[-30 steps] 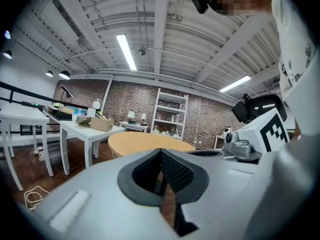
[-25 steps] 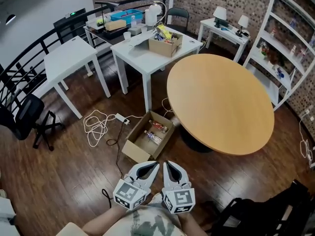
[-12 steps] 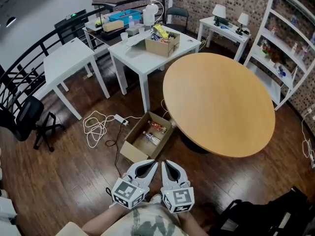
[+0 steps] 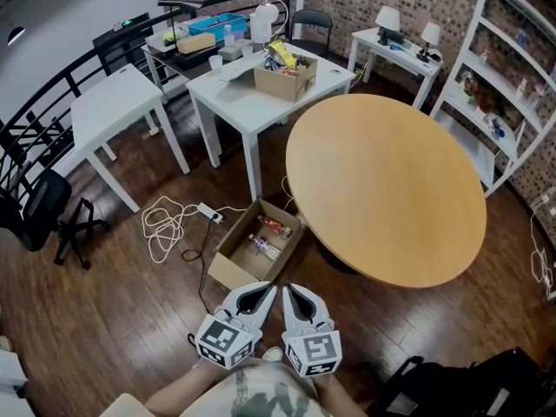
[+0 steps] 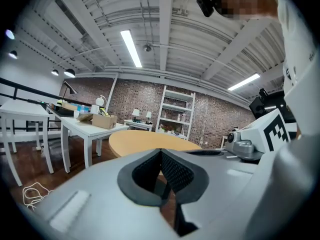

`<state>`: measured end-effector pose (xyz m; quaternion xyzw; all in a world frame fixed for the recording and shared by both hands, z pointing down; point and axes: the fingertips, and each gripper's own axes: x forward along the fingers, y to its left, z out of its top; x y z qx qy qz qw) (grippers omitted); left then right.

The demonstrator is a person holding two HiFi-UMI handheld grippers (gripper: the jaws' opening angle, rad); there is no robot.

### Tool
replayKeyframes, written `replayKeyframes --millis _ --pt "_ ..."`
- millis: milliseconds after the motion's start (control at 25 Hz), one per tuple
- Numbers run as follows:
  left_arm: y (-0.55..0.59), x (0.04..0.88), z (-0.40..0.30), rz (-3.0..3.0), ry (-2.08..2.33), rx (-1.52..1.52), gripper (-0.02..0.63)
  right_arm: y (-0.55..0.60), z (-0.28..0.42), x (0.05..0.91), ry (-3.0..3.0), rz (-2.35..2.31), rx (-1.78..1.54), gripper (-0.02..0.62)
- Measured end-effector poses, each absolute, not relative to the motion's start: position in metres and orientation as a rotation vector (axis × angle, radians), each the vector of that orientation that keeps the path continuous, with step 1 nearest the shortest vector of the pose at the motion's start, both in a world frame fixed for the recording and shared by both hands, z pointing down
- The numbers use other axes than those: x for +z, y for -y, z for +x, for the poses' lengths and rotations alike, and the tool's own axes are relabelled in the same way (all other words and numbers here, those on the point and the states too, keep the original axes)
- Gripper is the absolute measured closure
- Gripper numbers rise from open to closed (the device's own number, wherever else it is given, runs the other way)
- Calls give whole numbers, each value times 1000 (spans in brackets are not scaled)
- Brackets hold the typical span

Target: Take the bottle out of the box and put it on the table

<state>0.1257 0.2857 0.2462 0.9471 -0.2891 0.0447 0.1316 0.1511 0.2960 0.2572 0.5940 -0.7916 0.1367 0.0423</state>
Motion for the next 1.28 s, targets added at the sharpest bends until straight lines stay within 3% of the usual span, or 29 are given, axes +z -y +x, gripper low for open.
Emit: replayKeyframes --millis 1280 --pt "-47 264 70 2662 762 41 609 -60 87 268 2311 1709 385 595"
